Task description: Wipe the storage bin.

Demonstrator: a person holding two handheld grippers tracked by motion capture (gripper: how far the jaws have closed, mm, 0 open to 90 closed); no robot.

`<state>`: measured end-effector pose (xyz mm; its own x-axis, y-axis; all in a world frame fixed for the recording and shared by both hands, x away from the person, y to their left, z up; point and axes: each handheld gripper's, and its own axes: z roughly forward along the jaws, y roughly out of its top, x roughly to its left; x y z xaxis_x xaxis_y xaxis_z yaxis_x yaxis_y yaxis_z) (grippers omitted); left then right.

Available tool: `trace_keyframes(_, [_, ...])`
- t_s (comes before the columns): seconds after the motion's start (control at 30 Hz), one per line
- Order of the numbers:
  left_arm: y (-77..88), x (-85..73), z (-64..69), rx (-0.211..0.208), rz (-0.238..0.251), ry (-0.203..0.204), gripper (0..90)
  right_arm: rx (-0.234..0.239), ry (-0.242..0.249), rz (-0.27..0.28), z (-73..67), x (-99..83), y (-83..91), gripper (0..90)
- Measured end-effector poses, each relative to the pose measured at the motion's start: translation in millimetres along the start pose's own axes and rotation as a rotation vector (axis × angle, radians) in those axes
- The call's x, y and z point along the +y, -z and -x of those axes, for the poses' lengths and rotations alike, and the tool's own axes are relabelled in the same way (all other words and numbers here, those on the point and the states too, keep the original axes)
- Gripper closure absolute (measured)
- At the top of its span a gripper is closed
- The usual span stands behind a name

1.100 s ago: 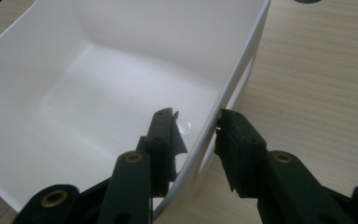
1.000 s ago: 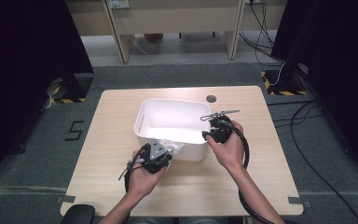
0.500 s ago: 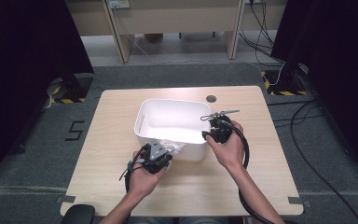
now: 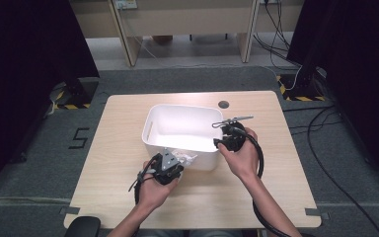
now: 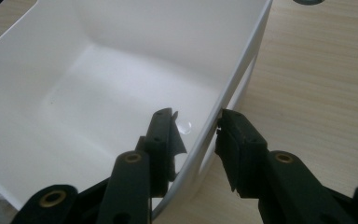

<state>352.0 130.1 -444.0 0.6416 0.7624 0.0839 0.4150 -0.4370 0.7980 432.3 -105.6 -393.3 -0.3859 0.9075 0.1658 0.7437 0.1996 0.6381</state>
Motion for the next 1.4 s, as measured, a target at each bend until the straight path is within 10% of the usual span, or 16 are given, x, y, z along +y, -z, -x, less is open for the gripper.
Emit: trace_keyframes(1.4, [-18.8,-14.4,3.2,-0.008,-0.061,-0.012,79.2,0.003,0.004,0.004,-1.4,0.4,-0.7,65.0])
